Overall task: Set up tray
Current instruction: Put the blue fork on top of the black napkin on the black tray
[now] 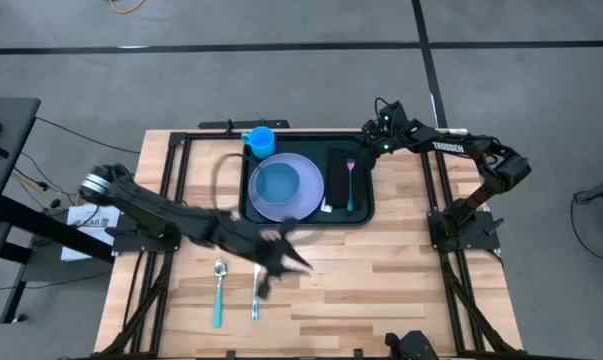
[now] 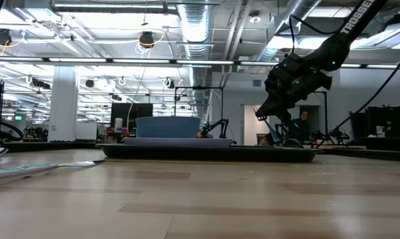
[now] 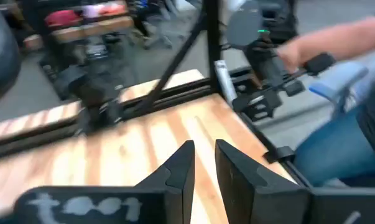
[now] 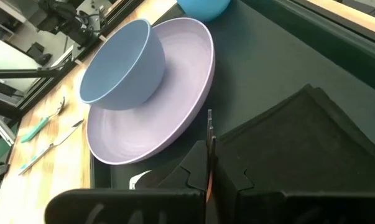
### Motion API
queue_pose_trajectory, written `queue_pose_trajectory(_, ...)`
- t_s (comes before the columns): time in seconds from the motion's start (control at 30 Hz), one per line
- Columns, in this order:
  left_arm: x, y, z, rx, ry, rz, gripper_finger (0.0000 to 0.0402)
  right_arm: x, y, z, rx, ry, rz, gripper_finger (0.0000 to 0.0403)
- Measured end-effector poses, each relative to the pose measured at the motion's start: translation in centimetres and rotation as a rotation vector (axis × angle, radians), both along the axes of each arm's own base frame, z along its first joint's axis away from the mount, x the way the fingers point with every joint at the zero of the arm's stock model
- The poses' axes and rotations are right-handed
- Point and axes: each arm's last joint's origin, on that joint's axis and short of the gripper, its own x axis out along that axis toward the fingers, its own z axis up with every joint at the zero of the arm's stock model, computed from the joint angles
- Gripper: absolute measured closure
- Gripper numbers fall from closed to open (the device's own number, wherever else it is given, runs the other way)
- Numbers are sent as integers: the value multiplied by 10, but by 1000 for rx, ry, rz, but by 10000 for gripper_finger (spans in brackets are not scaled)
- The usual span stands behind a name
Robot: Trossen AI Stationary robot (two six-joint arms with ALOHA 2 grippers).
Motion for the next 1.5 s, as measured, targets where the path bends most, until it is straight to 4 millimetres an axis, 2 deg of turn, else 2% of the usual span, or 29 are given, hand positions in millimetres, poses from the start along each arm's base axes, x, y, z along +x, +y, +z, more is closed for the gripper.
queue_pose_trajectory(0.13,-59,30,-16,-94,-181,107,351,-1,-1,0,-1,-1,-3,403)
queue_pose_trajectory(0.27,-108,47,-47,-157,-327,180,351,-1,-1,0,0,-1,-6,403)
queue_pose_trajectory(0.37,-135,56,-62,-212,-419,236,351,-1,-1,0,15,3,-16,403)
queue_pose_trajectory(0.47,-150,61,-78,-281,-408,296,351,0,-2,0,38,3,-42,403)
queue_pose_trajectory(0.6,-154,60,-88,-259,-373,318,351,-2,-4,1,65,16,-102,403)
queue_pose_trajectory(0.8,-144,53,-109,-177,-240,374,351,-2,-6,0,76,32,-141,403)
queue_pose_trajectory(1.0,-142,57,-110,-153,-247,434,351,15,-17,-22,155,88,-146,403)
queue_pose_trajectory(1.23,-142,56,-111,-168,-228,403,351,40,-32,-27,164,77,-84,403)
queue_pose_trajectory(1.5,-142,54,-116,-218,-171,354,351,36,-34,-31,206,109,-72,403)
